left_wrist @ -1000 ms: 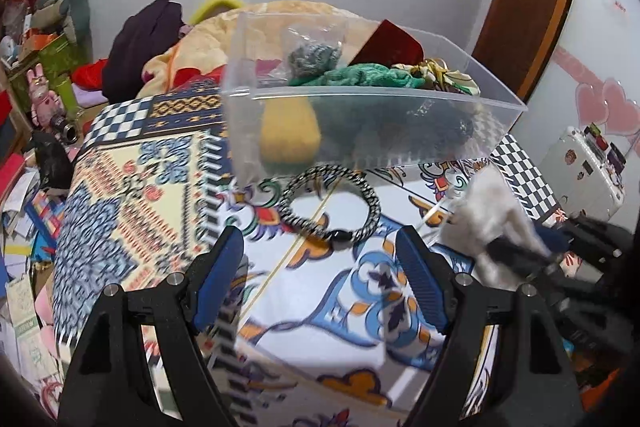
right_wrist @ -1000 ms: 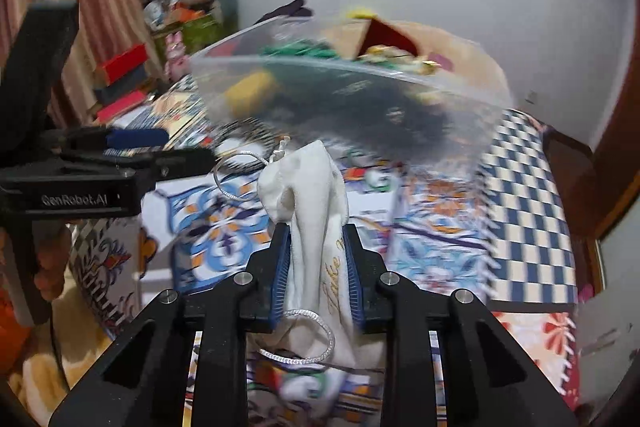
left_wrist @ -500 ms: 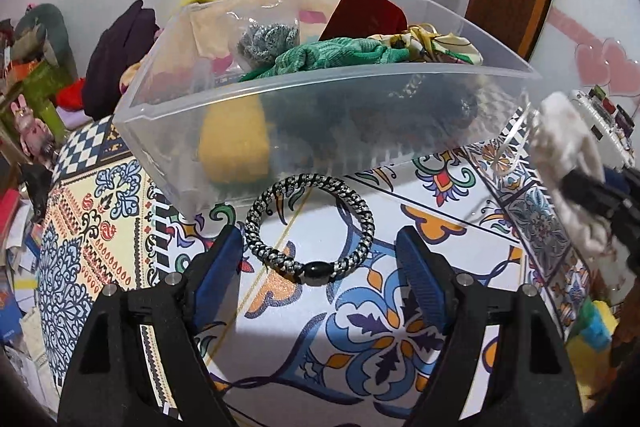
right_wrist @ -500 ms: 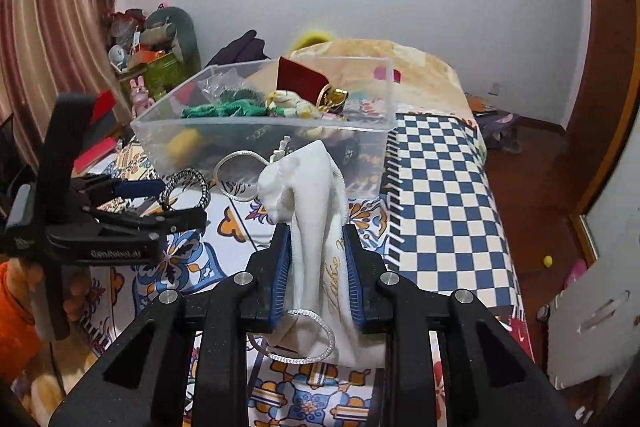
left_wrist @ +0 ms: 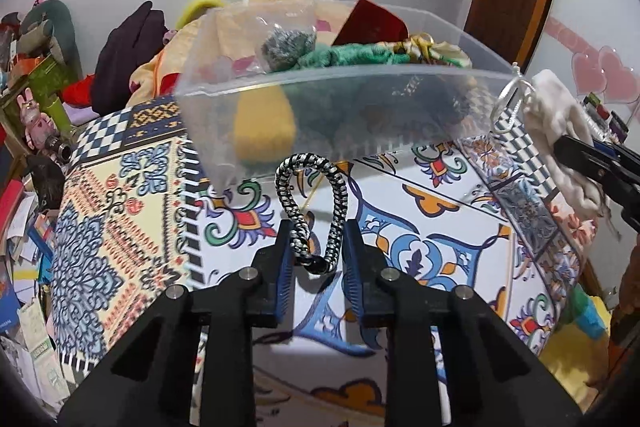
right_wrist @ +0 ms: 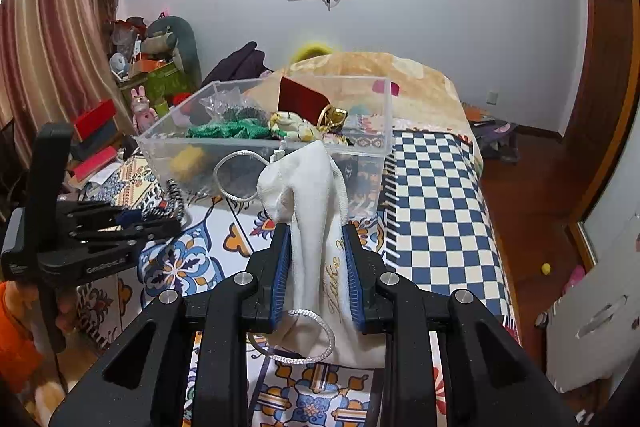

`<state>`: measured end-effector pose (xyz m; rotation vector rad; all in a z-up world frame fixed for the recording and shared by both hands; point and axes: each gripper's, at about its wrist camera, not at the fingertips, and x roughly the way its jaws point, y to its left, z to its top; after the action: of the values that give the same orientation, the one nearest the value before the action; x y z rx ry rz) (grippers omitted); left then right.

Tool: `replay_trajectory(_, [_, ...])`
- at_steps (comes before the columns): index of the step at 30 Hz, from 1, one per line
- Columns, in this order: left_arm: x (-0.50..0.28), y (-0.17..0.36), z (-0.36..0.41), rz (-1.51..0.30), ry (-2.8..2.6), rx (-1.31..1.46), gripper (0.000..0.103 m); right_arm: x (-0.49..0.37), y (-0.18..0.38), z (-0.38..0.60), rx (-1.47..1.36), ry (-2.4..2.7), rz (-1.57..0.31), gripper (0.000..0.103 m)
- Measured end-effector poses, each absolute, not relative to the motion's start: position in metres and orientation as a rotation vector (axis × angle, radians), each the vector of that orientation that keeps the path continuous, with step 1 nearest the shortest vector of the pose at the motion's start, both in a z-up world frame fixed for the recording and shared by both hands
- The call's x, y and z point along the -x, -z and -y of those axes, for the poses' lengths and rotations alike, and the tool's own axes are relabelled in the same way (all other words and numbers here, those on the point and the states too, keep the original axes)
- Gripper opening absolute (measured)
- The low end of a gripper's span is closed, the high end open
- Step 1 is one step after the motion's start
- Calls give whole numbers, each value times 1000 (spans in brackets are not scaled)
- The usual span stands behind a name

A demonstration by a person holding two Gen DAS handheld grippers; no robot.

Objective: Organize soft objects
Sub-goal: 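Drop the hair tie into the box while right tool drops the white pouch in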

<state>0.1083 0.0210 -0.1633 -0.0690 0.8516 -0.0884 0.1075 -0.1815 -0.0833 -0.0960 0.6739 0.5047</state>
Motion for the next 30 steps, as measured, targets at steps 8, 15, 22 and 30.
replay_trajectory(8, [-83, 117, -24, -737, 116, 83, 24, -111, 60, 176, 84, -513, -604, 23])
replay_trajectory(15, [-90, 72, -16, -613, 119, 37, 24, -124, 38, 170, 59, -509, -517, 24])
replay_trajectory(22, [-114, 59, -22, -560, 101, 40, 24, -140, 20, 161, 40, -498, -446, 24])
replay_trajectory(30, [-153, 68, -19, -564, 100, 52, 24, -162, 31, 148, 26, -468, -478, 24])
